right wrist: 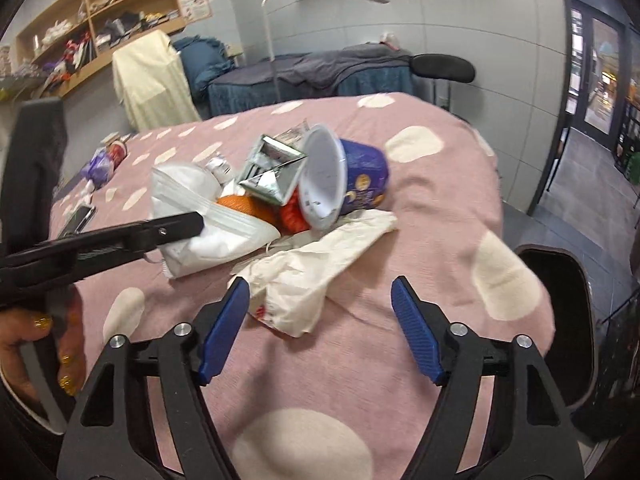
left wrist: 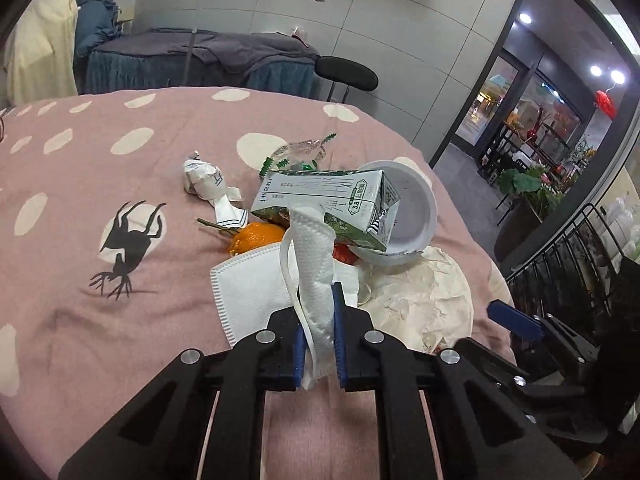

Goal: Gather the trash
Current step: 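Grasp the white face mask with the left tool while the right tool grasps crumpled paper, then carry the mask and crumpled paper toward the brown bin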

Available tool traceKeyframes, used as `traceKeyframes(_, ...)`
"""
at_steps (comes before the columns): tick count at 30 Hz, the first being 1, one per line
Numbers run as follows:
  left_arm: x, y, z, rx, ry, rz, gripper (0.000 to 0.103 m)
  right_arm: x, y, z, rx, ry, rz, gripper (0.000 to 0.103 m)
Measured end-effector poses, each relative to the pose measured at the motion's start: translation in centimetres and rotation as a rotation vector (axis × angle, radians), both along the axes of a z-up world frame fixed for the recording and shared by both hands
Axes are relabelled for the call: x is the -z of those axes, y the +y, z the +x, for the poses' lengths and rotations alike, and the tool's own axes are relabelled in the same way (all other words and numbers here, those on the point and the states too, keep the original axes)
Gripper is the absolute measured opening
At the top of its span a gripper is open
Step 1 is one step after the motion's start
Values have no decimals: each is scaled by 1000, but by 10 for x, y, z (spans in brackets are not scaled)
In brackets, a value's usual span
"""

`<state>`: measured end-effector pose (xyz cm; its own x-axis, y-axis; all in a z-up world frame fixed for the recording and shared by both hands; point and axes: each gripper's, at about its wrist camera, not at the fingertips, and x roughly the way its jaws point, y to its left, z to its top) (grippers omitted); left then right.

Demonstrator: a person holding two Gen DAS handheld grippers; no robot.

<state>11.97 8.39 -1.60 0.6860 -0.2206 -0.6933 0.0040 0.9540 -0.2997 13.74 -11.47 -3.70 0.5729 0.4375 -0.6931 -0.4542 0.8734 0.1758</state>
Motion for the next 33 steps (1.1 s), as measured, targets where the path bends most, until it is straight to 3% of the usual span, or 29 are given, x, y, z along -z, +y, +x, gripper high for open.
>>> traceKeyframes(2,-5,7,-8,-8,-11,-17,11,6,10,7,-14,33,-17,61)
traceKeyframes(4,-9,9,-14,-11,-29,-10,11,12,16,13,-33,64,-18,43)
traceKeyframes(6,-13,10,-20,-16,-44,-2,11,13,19,15,-36,73,-17,33)
traceKeyframes(10,-14,10,-24,-15,-44,-3,11,11,16,14,-33,65,-4,18)
traceKeyframes(24,-23,-14,-27,63,-78,-14,11,-15,-29,-22,4,0,76,12)
traceKeyframes(33,-37,-49,-26,151,-130,-6,11,-29,-79,-43,119,-62,104,12)
